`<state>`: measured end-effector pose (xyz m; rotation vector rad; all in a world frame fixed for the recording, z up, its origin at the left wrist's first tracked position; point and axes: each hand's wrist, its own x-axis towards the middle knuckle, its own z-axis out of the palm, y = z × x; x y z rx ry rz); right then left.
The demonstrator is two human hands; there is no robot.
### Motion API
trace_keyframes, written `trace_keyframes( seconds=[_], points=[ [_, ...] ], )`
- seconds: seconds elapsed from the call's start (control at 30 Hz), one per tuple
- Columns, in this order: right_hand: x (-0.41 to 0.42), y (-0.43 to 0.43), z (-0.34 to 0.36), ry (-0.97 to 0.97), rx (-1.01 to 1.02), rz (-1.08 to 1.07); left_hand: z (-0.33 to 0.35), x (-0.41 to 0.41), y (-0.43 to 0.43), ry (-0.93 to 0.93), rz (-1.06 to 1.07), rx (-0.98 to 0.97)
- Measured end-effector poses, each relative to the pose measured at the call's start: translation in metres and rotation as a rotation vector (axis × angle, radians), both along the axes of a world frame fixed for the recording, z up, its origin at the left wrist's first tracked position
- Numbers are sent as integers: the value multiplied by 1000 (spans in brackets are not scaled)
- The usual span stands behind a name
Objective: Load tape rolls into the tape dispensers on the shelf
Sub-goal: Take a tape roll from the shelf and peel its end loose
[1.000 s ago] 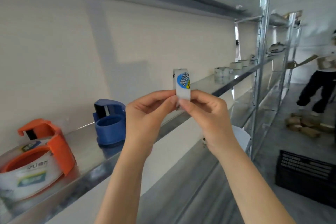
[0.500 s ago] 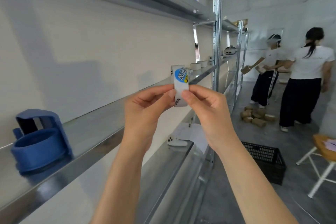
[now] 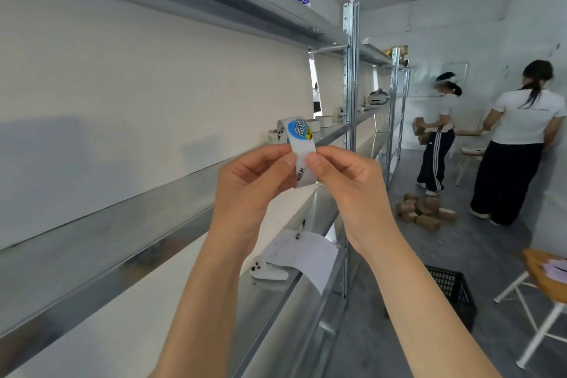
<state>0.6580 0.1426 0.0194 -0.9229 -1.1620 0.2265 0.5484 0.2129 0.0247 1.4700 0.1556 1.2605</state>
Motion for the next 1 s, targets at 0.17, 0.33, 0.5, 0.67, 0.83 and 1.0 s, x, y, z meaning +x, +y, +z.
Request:
trace_keyframes(
  seconds=[0.17, 0.33, 0.5, 0.67, 0.83, 1.0],
  points=[
    [42, 5, 0, -18, 1, -29, -2, 45, 7, -12, -25, -20],
    [76, 7, -4, -25, -3, -64, -5, 86, 11, 5, -15, -43],
    [108, 8, -12, -18, 3, -90, -10, 122, 19, 29, -49, -54],
    [137, 15, -18, -4, -18, -106, -16, 155, 23, 25, -50, -110],
    [168, 27, -25, 2, -23, -129, -21, 189, 36, 21, -132, -141],
    [212, 50, -28, 10, -18, -177, -19, 234, 61, 11, -174, -164]
  ],
)
